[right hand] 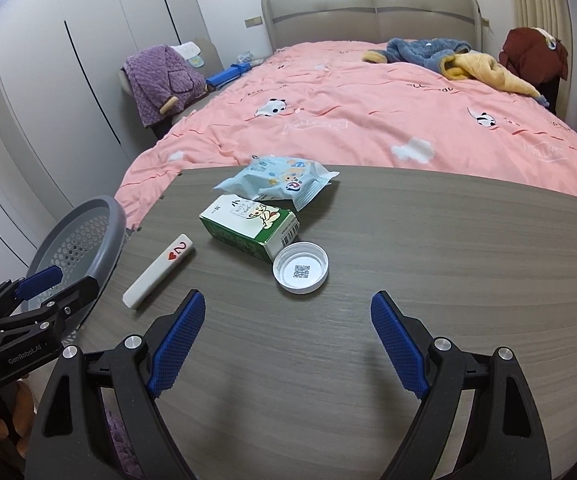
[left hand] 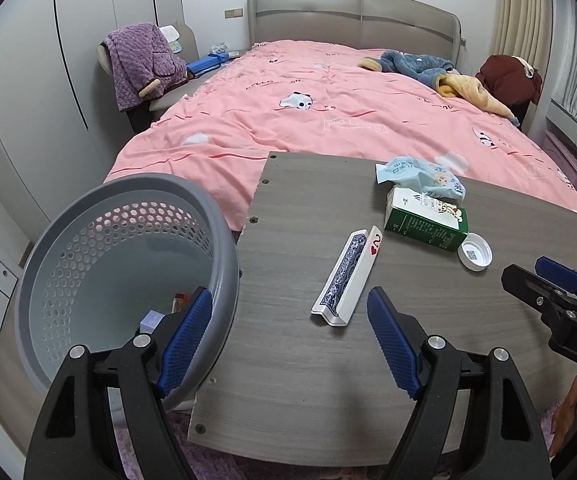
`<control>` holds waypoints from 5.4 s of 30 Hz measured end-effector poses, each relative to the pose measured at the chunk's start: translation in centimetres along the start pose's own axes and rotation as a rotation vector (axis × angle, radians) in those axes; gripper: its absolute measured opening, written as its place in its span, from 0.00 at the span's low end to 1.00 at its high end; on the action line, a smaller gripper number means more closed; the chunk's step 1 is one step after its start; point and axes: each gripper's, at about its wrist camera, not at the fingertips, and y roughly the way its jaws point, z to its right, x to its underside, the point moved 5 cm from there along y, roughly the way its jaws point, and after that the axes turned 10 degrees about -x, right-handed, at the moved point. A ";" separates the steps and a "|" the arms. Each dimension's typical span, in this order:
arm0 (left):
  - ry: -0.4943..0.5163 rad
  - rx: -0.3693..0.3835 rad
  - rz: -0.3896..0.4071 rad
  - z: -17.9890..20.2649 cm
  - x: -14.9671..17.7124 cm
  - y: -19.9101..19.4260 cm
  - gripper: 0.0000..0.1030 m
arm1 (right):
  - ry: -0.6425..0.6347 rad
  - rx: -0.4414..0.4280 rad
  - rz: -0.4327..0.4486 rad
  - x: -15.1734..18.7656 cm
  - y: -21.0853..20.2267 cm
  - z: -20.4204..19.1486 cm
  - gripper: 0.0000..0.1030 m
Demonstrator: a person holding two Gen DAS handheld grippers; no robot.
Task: Collect trash
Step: 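Withdraw both grippers from the basket toward the playing-card box, then grasp the blue playing-card box with the left gripper while the right gripper grasps the white cap, then carry the card box and white cap over the basket and open both grippers, then withdraw both grippers from the basket toward the wipes pack and milk carton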
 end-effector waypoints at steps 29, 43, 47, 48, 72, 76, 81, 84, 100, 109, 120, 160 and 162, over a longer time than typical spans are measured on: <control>0.046 0.068 -0.114 3.1 -1.7 6.3 0.74 | -0.010 0.096 -0.115 -1.2 5.2 1.9 0.77; 0.056 0.064 -0.119 3.8 -1.6 7.3 0.74 | -0.068 0.144 -0.115 -1.3 5.7 1.5 0.65; 0.059 0.070 -0.114 4.1 -1.7 7.3 0.74 | -0.088 0.158 -0.111 -1.2 5.7 1.3 0.57; 0.059 0.073 -0.114 4.1 -1.7 7.3 0.74 | -0.093 0.161 -0.111 -1.2 5.7 1.3 0.57; 0.072 0.143 -0.102 4.9 -0.1 3.7 0.22 | -0.051 0.097 -0.091 0.4 4.0 0.6 0.38; 0.078 0.148 -0.095 5.0 0.7 2.6 0.22 | -0.049 0.087 -0.085 1.1 3.3 0.1 0.38; 0.086 0.155 -0.080 5.1 1.5 1.2 0.22 | -0.046 0.068 -0.076 1.9 2.4 -0.6 0.38; 0.087 0.158 -0.067 5.0 1.8 0.5 0.22 | -0.051 0.064 -0.067 2.2 1.9 -1.1 0.38; 0.013 0.151 -0.013 0.6 2.7 -2.1 0.22 | -0.121 0.033 -0.040 2.2 0.6 -5.4 0.38; -0.054 0.100 0.014 -4.5 3.1 -2.2 0.22 | -0.179 -0.031 -0.035 1.1 1.7 -10.3 0.38; -0.176 0.007 0.003 -13.3 3.1 -0.1 0.22 | -0.319 -0.122 -0.070 -0.4 5.9 -18.9 0.38; -0.282 -0.092 -0.050 -21.0 4.1 3.2 0.52 | -0.405 -0.226 -0.157 -0.2 11.4 -25.9 0.53; -0.283 -0.092 -0.050 -21.0 4.1 3.1 0.53 | -0.403 -0.227 -0.155 -0.2 11.3 -25.9 0.53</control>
